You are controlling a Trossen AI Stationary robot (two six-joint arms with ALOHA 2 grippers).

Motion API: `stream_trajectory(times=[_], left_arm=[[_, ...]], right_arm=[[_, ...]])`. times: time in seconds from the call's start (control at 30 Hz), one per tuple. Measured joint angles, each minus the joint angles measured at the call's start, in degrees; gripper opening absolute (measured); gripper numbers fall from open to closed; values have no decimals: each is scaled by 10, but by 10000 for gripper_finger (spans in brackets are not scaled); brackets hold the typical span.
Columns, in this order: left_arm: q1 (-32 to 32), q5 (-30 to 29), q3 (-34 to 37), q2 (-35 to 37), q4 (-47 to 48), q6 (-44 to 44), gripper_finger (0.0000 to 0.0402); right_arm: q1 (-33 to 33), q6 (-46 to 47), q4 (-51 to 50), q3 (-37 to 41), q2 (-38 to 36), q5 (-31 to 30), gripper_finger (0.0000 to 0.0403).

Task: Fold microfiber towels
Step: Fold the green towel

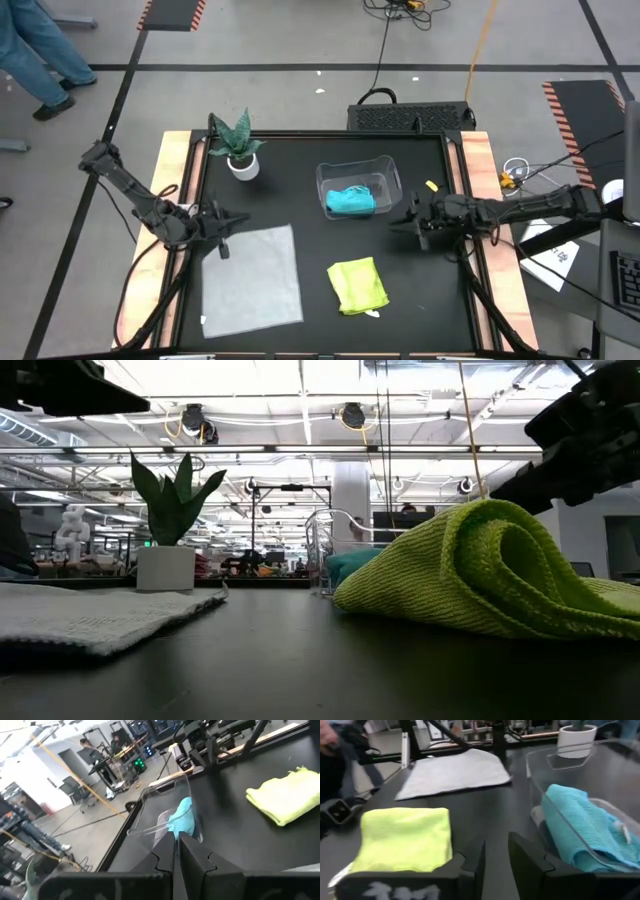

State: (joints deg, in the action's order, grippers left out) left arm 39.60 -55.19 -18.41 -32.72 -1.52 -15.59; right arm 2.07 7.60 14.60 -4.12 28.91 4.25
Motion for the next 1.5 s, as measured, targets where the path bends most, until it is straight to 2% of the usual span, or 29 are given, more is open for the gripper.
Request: stream_trajectory(times=[0.1,0.17,0.23,0.37,0.5,0.57,0.67,0.87,1.0,1.13,1.3,1.43,1.5], left_arm=[[4,-3,0,7,5,19,26],[5,22,0,9,5,52,26],[1,83,0,3,5,94,26],[-5,249,18,-36,-22,132,26],[-5,341,67,-113,-128,116,26],[-5,357,93,-157,-201,105,26],[-5,342,120,-227,-294,101,26],[-31,319,100,-353,-395,86,26],[-63,337,47,-426,-399,55,26],[-97,357,-10,-495,-380,-22,26],[-135,361,-55,-542,-387,-63,26],[-173,452,-80,-552,-388,-42,26],[-187,478,-87,-556,-385,-22,26]], right_arm=[[-26,8,6,0,0,50,58],[-35,7,6,0,0,87,50],[-36,14,6,0,2,114,44],[-22,26,13,3,8,141,37],[-2,26,18,11,21,184,36],[6,31,19,11,28,181,36],[19,33,29,12,46,166,36],[33,33,82,14,101,151,36],[33,37,120,14,153,150,36],[33,37,153,14,210,150,36],[33,71,186,15,271,154,36],[46,98,238,15,311,155,36],[57,104,277,15,331,154,39]])
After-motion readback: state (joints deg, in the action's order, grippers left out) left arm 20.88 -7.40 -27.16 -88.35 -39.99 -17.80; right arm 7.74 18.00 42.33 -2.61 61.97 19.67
